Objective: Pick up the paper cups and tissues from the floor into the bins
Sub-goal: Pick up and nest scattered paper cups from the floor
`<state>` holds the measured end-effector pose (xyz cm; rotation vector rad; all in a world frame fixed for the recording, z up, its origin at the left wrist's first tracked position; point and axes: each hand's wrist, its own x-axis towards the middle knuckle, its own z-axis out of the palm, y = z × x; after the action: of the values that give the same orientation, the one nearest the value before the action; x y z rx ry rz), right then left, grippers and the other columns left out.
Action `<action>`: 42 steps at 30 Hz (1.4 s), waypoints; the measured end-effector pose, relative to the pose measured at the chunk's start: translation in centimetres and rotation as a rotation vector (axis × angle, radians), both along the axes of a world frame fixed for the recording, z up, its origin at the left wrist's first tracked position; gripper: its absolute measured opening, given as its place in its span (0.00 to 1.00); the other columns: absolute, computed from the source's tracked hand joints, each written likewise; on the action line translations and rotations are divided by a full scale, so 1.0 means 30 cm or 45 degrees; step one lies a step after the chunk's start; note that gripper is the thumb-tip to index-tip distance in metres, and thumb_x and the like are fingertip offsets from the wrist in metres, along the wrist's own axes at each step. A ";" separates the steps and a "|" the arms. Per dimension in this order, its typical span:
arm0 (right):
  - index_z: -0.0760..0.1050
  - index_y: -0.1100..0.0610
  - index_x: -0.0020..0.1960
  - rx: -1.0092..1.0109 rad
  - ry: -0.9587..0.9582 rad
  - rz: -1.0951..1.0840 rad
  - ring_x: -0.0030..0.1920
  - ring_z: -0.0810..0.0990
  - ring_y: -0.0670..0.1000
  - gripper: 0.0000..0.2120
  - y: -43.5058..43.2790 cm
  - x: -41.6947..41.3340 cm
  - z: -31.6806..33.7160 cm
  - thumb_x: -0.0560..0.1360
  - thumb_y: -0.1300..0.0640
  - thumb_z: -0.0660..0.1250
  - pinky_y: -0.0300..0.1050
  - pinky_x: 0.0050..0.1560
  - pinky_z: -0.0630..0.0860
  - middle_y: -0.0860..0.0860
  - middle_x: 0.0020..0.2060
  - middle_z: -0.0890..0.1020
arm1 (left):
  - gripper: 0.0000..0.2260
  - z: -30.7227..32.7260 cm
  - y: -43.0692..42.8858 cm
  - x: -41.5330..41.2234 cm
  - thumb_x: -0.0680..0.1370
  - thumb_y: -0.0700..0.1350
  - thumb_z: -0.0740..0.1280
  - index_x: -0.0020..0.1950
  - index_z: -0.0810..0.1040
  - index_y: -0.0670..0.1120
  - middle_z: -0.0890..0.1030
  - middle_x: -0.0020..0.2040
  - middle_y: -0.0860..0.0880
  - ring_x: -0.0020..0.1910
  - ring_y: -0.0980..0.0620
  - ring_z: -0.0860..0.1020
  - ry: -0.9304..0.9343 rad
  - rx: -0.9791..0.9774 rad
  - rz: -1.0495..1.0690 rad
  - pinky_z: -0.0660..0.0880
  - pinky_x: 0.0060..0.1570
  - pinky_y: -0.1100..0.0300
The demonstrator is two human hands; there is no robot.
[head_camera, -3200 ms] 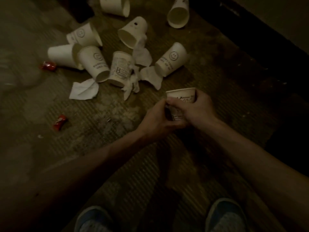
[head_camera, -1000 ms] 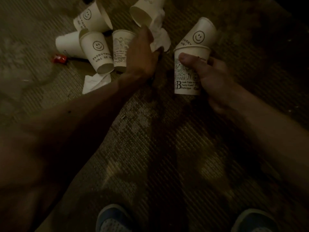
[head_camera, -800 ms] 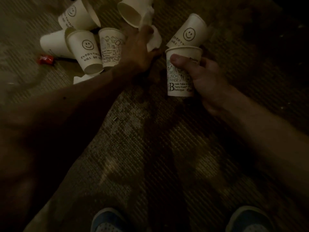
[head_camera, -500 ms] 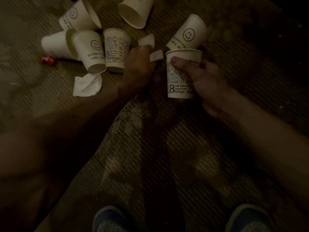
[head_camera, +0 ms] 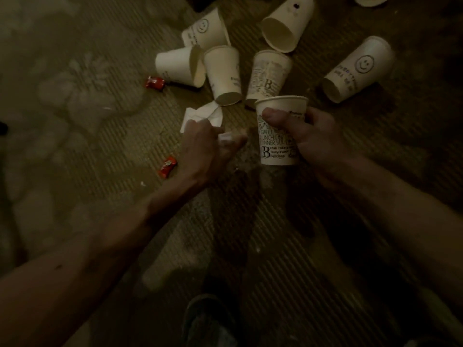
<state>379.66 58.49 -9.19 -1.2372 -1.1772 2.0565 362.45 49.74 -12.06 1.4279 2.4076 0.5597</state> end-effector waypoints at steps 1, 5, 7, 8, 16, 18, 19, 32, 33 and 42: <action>0.80 0.54 0.51 -0.006 0.008 0.020 0.44 0.86 0.47 0.14 -0.011 -0.020 -0.002 0.68 0.51 0.77 0.40 0.40 0.81 0.47 0.42 0.87 | 0.20 -0.005 -0.004 -0.041 0.74 0.60 0.71 0.31 0.76 0.46 0.76 0.41 0.45 0.44 0.49 0.72 0.042 0.017 0.032 0.63 0.38 0.58; 0.79 0.55 0.57 -0.027 0.031 0.092 0.46 0.86 0.49 0.26 -0.044 -0.074 -0.019 0.61 0.47 0.78 0.41 0.40 0.81 0.49 0.46 0.87 | 0.21 -0.041 0.021 -0.152 0.76 0.59 0.69 0.52 0.83 0.41 0.71 0.68 0.42 0.64 0.45 0.69 0.029 -0.082 -0.026 0.68 0.56 0.55; 0.78 0.55 0.58 -0.022 0.004 0.111 0.47 0.86 0.49 0.29 -0.055 -0.085 -0.031 0.61 0.46 0.79 0.44 0.43 0.82 0.49 0.47 0.87 | 0.25 -0.057 0.044 -0.164 0.77 0.58 0.68 0.59 0.80 0.37 0.69 0.71 0.40 0.67 0.43 0.68 0.022 -0.090 -0.107 0.69 0.63 0.51; 0.78 0.55 0.59 -0.021 -0.014 0.122 0.48 0.86 0.49 0.28 -0.058 -0.087 -0.038 0.63 0.46 0.79 0.47 0.46 0.82 0.50 0.48 0.87 | 0.26 -0.065 0.055 -0.162 0.77 0.57 0.68 0.61 0.78 0.36 0.70 0.71 0.39 0.67 0.42 0.69 0.039 -0.090 -0.140 0.68 0.65 0.50; 0.77 0.57 0.61 -0.079 -0.086 0.154 0.49 0.86 0.51 0.36 -0.074 -0.069 -0.062 0.59 0.42 0.79 0.53 0.52 0.81 0.51 0.49 0.86 | 0.13 -0.106 0.062 -0.136 0.79 0.47 0.67 0.50 0.77 0.36 0.78 0.46 0.37 0.45 0.43 0.74 0.178 0.110 -0.081 0.61 0.40 0.57; 0.77 0.57 0.61 -0.092 -0.083 0.164 0.49 0.86 0.51 0.33 -0.080 -0.066 -0.055 0.61 0.44 0.78 0.54 0.53 0.81 0.52 0.49 0.86 | 0.11 -0.096 0.054 -0.131 0.79 0.45 0.68 0.51 0.76 0.36 0.78 0.45 0.40 0.42 0.45 0.74 0.112 0.125 -0.090 0.64 0.39 0.57; 0.77 0.57 0.60 -0.096 -0.077 0.170 0.49 0.86 0.51 0.31 -0.083 -0.063 -0.050 0.62 0.44 0.78 0.54 0.52 0.81 0.51 0.49 0.86 | 0.11 -0.084 0.046 -0.123 0.78 0.45 0.69 0.52 0.75 0.37 0.78 0.44 0.43 0.40 0.47 0.75 0.070 0.139 -0.109 0.66 0.37 0.56; 0.78 0.57 0.58 -0.145 -0.072 0.338 0.49 0.86 0.52 0.35 -0.175 -0.084 -0.046 0.56 0.40 0.77 0.53 0.50 0.82 0.52 0.48 0.86 | 0.18 -0.038 -0.283 -0.300 0.76 0.66 0.62 0.51 0.73 0.52 0.76 0.39 0.59 0.36 0.61 0.77 -0.069 -0.099 0.181 0.70 0.32 0.62; 0.78 0.57 0.59 -0.151 -0.070 0.344 0.49 0.86 0.52 0.37 -0.182 -0.091 -0.047 0.55 0.40 0.78 0.52 0.49 0.82 0.52 0.48 0.86 | 0.18 -0.056 -0.293 -0.304 0.76 0.67 0.61 0.53 0.72 0.54 0.77 0.42 0.58 0.38 0.59 0.78 -0.067 -0.144 0.154 0.72 0.33 0.61; 0.78 0.54 0.57 -0.082 -0.176 0.369 0.48 0.86 0.48 0.31 -0.192 -0.157 -0.051 0.59 0.41 0.78 0.50 0.47 0.83 0.49 0.48 0.86 | 0.18 -0.126 -0.289 -0.289 0.78 0.61 0.62 0.53 0.74 0.46 0.73 0.49 0.48 0.40 0.50 0.73 0.213 -0.230 -0.041 0.63 0.33 0.59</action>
<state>374.94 52.74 -10.73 -1.3224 -1.4370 2.2608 353.79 41.08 -15.85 1.4844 2.4830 0.2159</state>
